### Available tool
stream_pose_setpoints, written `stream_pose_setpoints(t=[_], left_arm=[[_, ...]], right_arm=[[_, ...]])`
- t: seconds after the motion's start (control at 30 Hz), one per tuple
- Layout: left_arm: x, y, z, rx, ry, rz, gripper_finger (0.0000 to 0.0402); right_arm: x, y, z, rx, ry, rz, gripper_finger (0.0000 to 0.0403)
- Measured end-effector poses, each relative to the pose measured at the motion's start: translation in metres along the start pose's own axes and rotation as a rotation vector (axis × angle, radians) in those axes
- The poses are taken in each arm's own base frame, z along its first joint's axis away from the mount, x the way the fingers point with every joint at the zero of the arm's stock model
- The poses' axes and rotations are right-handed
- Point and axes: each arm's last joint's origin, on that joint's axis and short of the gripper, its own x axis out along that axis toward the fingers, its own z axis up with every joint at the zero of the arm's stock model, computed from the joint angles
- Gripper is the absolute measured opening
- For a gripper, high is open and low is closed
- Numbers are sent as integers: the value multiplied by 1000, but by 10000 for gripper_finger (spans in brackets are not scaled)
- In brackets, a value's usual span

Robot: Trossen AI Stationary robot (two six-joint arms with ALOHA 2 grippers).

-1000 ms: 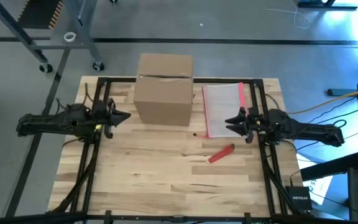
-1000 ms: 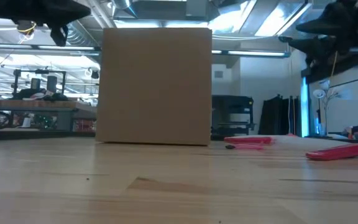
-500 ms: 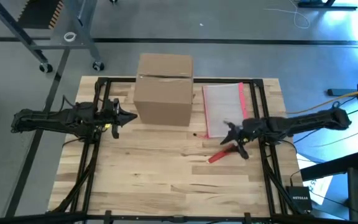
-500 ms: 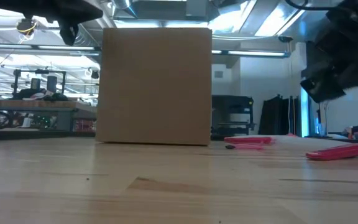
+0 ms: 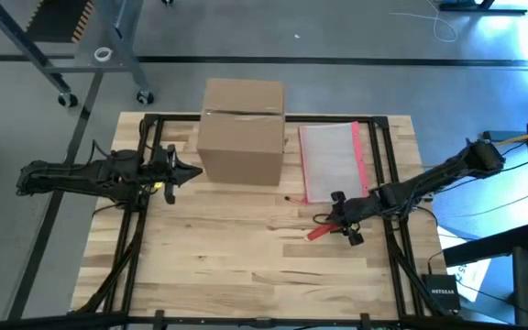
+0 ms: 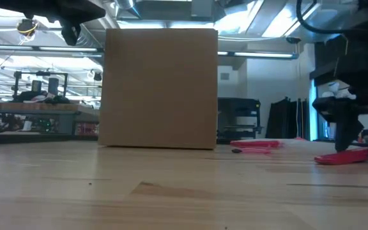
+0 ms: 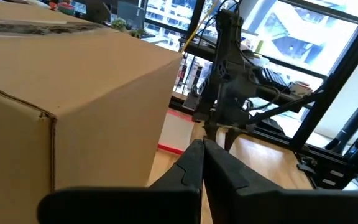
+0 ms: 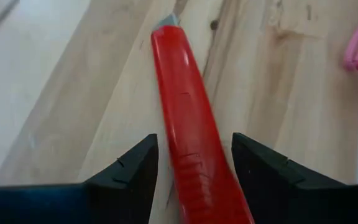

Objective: Unpack boxes
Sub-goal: Open the cardboard box using the utility knife

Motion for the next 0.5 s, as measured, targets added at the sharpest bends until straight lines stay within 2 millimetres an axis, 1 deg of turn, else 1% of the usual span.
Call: stream_pose_setpoints(t=[0.13,0.27,0.37,0.5], left_arm=[[0,0,0,12,1,0,1],[0,0,-1,30,6,1,1],[1,0,-1,32,11,3,1],[5,0,-4,36,33,9,1]], right_arm=[[10,-1,-1,-22,27,-20,197],[19,-1,3,-13,-1,-14,188],[26,-1,6,20,-38,-7,161],[36,-1,7,100,-48,-15,108]])
